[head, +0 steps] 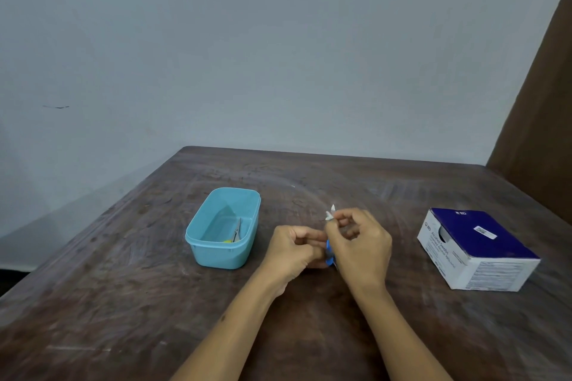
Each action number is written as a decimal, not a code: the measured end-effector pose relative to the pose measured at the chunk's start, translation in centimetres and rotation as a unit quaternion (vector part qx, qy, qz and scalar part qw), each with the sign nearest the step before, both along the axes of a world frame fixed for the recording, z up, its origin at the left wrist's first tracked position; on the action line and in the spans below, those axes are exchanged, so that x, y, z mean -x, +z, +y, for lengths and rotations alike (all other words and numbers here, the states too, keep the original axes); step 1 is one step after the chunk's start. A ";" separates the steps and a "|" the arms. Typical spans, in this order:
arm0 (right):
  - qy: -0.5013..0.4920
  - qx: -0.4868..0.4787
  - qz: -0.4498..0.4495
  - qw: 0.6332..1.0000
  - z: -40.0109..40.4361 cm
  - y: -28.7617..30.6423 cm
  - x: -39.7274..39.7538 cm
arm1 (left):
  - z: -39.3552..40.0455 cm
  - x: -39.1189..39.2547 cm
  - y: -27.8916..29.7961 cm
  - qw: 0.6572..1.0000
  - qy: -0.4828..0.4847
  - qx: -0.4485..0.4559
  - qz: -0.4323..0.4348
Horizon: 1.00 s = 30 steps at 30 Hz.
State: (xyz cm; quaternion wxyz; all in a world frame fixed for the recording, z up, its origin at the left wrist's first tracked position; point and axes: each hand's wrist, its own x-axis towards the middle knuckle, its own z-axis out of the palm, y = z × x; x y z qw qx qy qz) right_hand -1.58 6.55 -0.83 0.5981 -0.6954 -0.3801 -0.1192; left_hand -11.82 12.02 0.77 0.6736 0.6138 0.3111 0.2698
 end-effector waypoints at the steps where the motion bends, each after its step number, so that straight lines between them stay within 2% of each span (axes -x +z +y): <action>1: -0.006 -0.009 -0.005 1.000 0.0 0.0 -0.1 | -0.1 0.0 0.0 1.000 -0.013 0.004 0.009; 4: -0.018 -0.022 -0.005 1.000 -0.1 0.1 -0.4 | -0.4 0.0 0.1 0.999 -0.034 0.004 0.021; 9: 0.009 0.030 0.002 0.999 -0.1 -0.1 0.1 | 0.0 -0.1 0.0 0.998 0.049 -0.016 -0.024; 15: 0.010 -0.010 -0.003 1.000 0.0 -0.1 -0.3 | -0.1 -0.1 0.1 0.999 0.039 -0.021 -0.008; 19: 0.030 0.021 -0.016 0.999 -0.1 -0.1 0.2 | 0.1 -0.1 0.0 0.997 0.071 -0.033 -0.021; 25: 0.005 -0.021 -0.014 1.000 -0.1 0.0 -0.1 | -0.3 -0.1 0.1 1.000 0.003 -0.029 0.001; 30: 0.032 0.020 -0.004 0.999 0.0 -0.2 0.1 | 0.0 -0.2 -0.1 0.995 0.071 -0.065 -0.016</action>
